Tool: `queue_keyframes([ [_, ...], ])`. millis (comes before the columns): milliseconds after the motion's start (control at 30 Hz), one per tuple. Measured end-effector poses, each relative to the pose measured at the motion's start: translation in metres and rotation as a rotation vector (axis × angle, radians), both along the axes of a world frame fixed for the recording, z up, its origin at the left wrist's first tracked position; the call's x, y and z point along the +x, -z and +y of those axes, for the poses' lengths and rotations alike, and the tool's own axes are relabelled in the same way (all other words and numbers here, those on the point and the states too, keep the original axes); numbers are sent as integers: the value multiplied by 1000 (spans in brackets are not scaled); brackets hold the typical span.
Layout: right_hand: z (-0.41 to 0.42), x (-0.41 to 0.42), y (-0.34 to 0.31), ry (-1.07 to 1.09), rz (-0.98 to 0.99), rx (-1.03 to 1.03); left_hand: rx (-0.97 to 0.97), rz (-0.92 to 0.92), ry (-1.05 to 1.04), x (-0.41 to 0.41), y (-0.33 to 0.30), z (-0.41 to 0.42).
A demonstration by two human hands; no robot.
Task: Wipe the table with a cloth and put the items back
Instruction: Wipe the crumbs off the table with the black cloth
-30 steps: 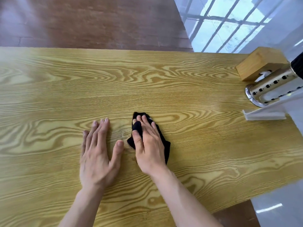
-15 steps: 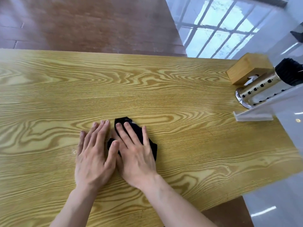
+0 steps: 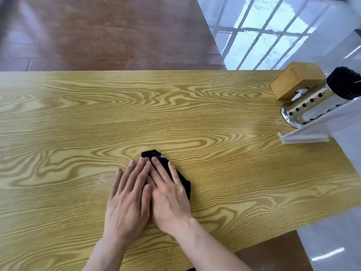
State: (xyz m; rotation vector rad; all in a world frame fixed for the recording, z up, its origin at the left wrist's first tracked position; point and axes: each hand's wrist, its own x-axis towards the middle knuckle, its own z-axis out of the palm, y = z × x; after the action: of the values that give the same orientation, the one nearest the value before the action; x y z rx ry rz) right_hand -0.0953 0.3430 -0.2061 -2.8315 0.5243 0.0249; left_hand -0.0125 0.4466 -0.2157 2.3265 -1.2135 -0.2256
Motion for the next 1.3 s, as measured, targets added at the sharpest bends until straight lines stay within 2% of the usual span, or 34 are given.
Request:
queue_keyframes([
  [467, 38, -74, -5, -46, 81, 13, 84, 22, 3, -77, -6, 43],
  [700, 43, -87, -20, -101, 133, 6, 153, 20, 10, -86, -25, 49],
  [833, 41, -95, -30, -11, 87, 77, 181, 39, 7, -82, -38, 55],
  [967, 38, -103, -22, -23, 114, 38, 157, 68, -80, -78, -40, 70],
  [1167, 22, -84, -2, 53, 26, -35, 160, 39, -212, -54, -15, 91],
  [1300, 0, -58, -1, 161, -85, -12, 119, 36, -305, -22, -16, 85],
])
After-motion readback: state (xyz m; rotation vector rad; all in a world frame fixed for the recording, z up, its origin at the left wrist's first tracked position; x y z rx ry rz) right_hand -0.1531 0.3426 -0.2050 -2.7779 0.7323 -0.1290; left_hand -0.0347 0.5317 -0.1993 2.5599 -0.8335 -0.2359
